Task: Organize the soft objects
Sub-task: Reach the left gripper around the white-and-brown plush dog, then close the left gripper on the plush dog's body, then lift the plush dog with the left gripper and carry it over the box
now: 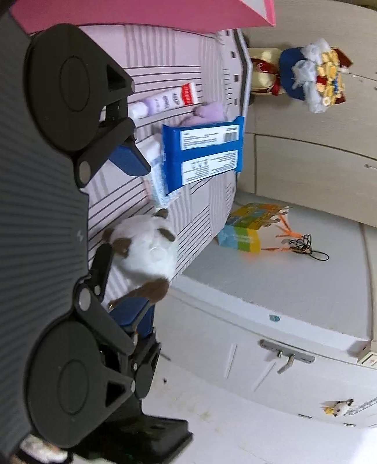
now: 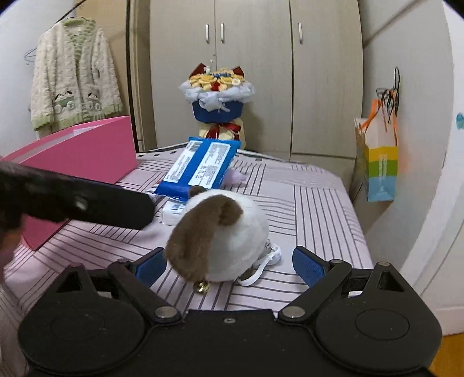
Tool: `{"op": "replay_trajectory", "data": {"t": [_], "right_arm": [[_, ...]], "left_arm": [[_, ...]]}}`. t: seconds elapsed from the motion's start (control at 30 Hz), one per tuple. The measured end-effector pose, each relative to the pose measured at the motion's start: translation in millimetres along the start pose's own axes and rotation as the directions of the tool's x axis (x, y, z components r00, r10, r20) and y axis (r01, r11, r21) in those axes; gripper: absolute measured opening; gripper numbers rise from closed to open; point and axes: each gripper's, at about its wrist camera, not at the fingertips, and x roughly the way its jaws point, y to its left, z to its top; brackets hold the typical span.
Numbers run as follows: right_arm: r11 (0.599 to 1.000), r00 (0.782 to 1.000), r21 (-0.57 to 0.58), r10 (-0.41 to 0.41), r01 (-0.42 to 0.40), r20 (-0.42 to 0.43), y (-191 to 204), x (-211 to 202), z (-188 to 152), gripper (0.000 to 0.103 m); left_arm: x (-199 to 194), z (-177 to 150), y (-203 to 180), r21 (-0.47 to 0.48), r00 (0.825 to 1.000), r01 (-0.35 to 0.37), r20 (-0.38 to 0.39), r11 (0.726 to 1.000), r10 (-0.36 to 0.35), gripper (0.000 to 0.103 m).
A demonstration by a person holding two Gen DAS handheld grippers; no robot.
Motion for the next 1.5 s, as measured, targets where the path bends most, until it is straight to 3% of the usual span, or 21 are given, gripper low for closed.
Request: {"op": "replay_trajectory", "data": {"t": [0.23,0.4,0.5,0.7,0.97,1.5], "right_arm": [[0.999,0.999,0.042,0.002,0.000,-0.043,1,17,2,0.095],[0.995,0.999,0.097,0.017,-0.013,-0.045,-1,22,5,0.095],[0.994,0.999,0.108,0.017,-0.012,-0.041,-2,25,6,0.094],[0.997,1.000,0.074,-0.016,0.018,-0.024,4,29,2,0.070],[0.996,0.996,0.021,-0.085,0.085,0.023,20,23,-4,0.064],[0.996,0.996,0.025,-0.085,0.084,0.040,46,-6,-7,0.063]], "left_arm": [[27,4,0,-0.083,0.998,0.057,-0.019,0.995,-0.059,0.082],[40,4,5,-0.128,0.998,0.056,-0.002,0.990,-0.056,0.078],[45,2,8,-0.147,0.998,0.054,-0.005,0.988,-0.055,0.070],[57,-3,9,-0.171,0.997,0.075,-0.014,0.982,-0.079,0.063],[55,-6,-3,-0.119,0.998,0.052,-0.017,0.992,-0.054,0.062],[13,-17,-15,-0.093,0.999,0.031,-0.009,0.995,-0.032,0.062]]}}
